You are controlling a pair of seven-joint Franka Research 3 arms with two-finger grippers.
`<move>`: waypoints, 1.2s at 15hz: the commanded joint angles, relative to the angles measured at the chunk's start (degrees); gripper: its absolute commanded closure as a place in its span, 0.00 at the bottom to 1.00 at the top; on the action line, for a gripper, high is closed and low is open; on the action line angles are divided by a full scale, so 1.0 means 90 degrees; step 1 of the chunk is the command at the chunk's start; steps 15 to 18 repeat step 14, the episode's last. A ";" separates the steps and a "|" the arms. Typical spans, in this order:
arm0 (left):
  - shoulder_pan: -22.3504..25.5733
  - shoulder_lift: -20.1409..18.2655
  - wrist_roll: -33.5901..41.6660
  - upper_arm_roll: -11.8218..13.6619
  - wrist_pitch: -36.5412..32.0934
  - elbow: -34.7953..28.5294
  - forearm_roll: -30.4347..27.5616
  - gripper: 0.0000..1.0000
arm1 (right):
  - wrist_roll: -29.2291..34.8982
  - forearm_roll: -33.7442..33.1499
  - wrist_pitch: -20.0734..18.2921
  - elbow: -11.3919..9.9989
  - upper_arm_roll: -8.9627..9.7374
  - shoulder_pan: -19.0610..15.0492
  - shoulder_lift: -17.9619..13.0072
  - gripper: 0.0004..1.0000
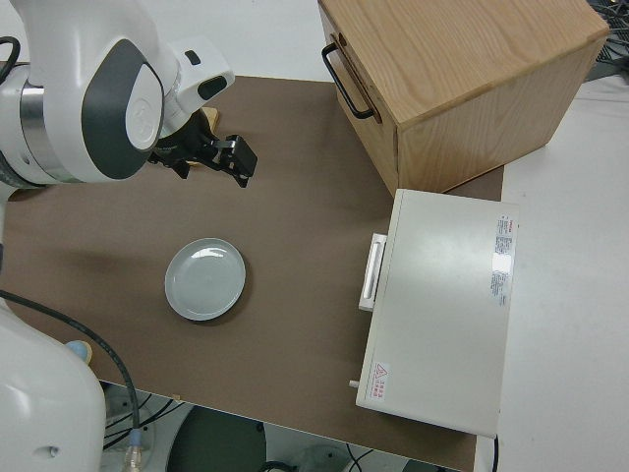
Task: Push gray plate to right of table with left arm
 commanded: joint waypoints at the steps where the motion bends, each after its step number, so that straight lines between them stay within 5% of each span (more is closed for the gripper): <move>1: 0.0516 0.0044 0.0070 -0.0498 -0.0466 0.0506 0.0164 0.01 | 0.0065 0.0137 0.0002 -0.0173 0.0092 -0.0156 -0.0174 0.00; 18: 0.0536 0.0064 0.0011 -0.0469 -0.0584 0.0799 0.0154 0.01 | 0.0065 0.0137 0.0002 -0.0173 0.0092 -0.0156 -0.0174 0.00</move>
